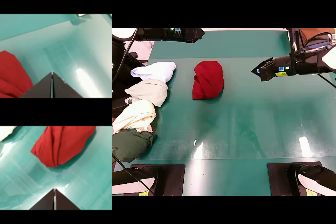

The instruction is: Fold the shirts.

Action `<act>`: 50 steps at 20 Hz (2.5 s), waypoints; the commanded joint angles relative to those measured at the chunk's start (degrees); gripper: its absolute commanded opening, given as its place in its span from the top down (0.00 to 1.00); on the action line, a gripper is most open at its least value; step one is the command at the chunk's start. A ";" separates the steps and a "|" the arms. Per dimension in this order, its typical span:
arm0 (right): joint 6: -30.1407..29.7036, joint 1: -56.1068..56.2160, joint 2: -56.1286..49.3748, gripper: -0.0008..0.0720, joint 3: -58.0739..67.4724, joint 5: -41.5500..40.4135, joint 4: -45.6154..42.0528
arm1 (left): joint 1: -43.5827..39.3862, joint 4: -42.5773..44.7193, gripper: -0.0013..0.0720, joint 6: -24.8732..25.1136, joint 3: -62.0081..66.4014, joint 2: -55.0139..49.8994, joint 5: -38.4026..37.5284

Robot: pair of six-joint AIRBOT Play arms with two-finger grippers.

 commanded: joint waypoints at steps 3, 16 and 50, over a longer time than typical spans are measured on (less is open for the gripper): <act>0.00 0.00 0.02 0.96 0.04 0.00 0.00 | 0.07 0.02 0.95 0.00 0.00 0.00 0.00; 0.02 0.00 0.02 0.96 0.04 0.00 0.04 | 0.07 3.91 0.88 0.04 -0.02 -0.70 4.68; 0.02 -6.75 8.24 0.96 17.77 0.59 -0.11 | -3.89 5.27 0.95 0.59 13.75 8.96 -1.55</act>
